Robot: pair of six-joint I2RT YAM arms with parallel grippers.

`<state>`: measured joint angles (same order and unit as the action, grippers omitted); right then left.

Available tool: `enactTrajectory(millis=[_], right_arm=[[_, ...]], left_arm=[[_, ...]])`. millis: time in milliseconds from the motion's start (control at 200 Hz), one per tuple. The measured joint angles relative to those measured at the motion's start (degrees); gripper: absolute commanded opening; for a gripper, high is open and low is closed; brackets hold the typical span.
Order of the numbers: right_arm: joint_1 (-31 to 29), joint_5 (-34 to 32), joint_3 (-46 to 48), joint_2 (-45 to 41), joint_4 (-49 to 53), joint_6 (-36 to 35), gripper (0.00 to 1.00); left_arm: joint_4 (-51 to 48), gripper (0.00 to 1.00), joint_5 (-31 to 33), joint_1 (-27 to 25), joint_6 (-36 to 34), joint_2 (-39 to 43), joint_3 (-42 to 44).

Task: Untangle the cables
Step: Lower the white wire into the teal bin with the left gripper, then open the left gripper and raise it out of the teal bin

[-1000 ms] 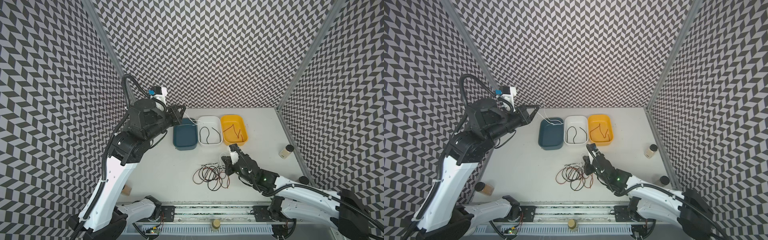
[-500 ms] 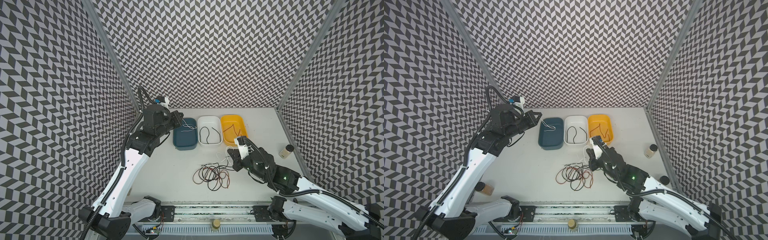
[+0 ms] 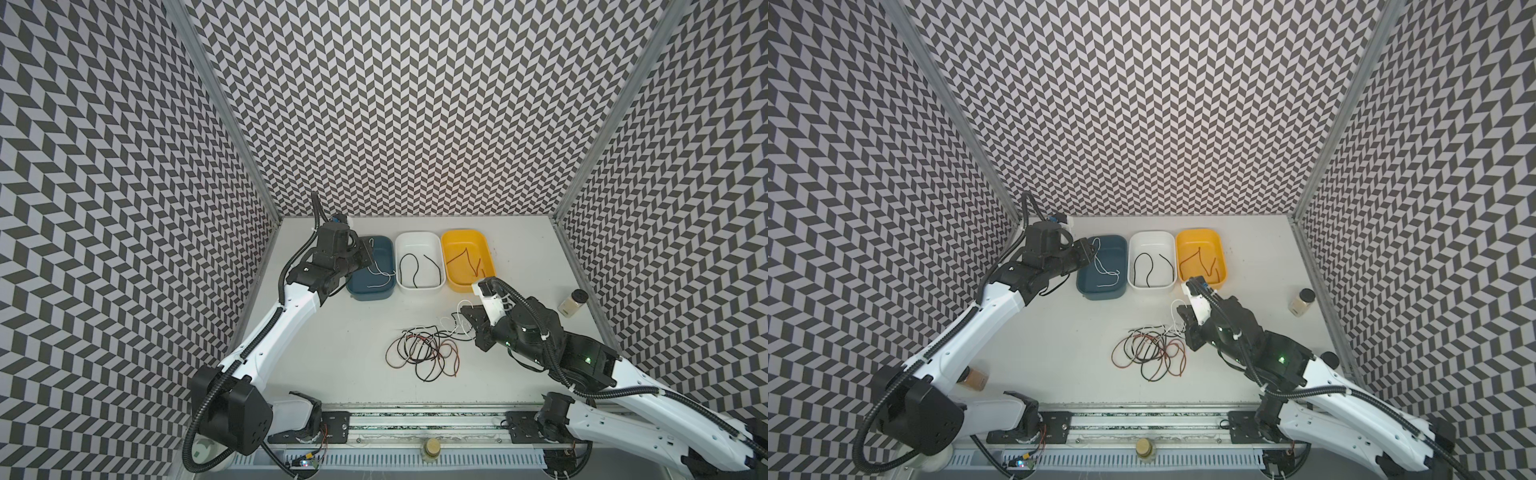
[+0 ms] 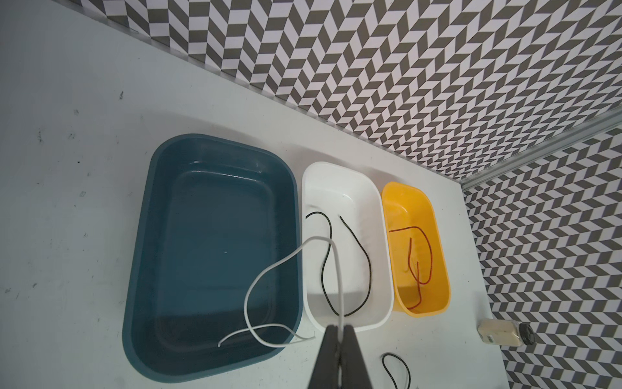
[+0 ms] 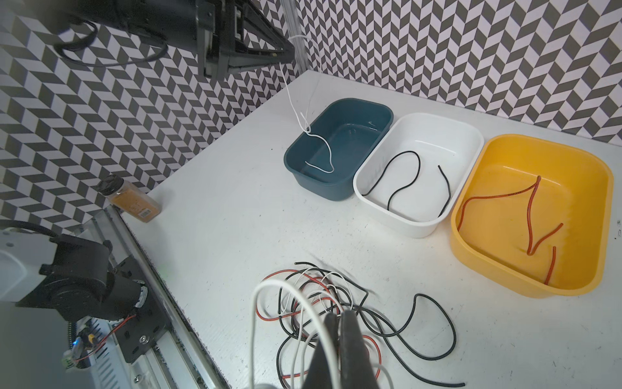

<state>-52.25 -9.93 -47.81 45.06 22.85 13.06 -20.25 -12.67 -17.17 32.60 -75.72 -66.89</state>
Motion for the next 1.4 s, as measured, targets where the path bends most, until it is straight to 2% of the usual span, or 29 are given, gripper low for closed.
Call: enactTrajectory(millis=[260, 551, 651, 796, 951, 1177, 1402], right_arm=[[0.0, 2.6, -6.2, -0.2, 5.4, -2.4, 0.0], [0.0, 2.9, -6.6, -0.4, 9.7, -5.0, 0.0], [0.0, 3.1, -6.2, -0.4, 9.6, -5.1, 0.0], [0.0, 3.5, -5.5, -0.2, 9.5, -5.1, 0.0], [0.0, 3.6, -5.4, 0.3, 9.0, -5.0, 0.0], [0.0, 3.9, -4.2, 0.3, 7.1, -3.0, 0.0], [0.0, 4.2, -4.0, 0.3, 5.4, 0.7, 0.0]], left_arm=[[2.4, 0.0, 1.6, 0.3, -1.7, -3.9, 2.0], [3.8, 0.0, 3.2, 0.7, -2.8, -10.6, 2.2], [3.8, 0.17, 3.2, 0.8, -3.0, -12.0, 2.6], [3.8, 0.54, 2.5, 0.8, -2.9, -12.6, 2.7], [3.8, 0.71, 0.6, 0.8, -3.0, -12.6, 2.7], [3.3, 0.78, -2.7, 0.8, -2.2, -9.0, 2.7], [3.4, 0.79, -5.6, 0.8, -1.4, -0.6, 3.1]])
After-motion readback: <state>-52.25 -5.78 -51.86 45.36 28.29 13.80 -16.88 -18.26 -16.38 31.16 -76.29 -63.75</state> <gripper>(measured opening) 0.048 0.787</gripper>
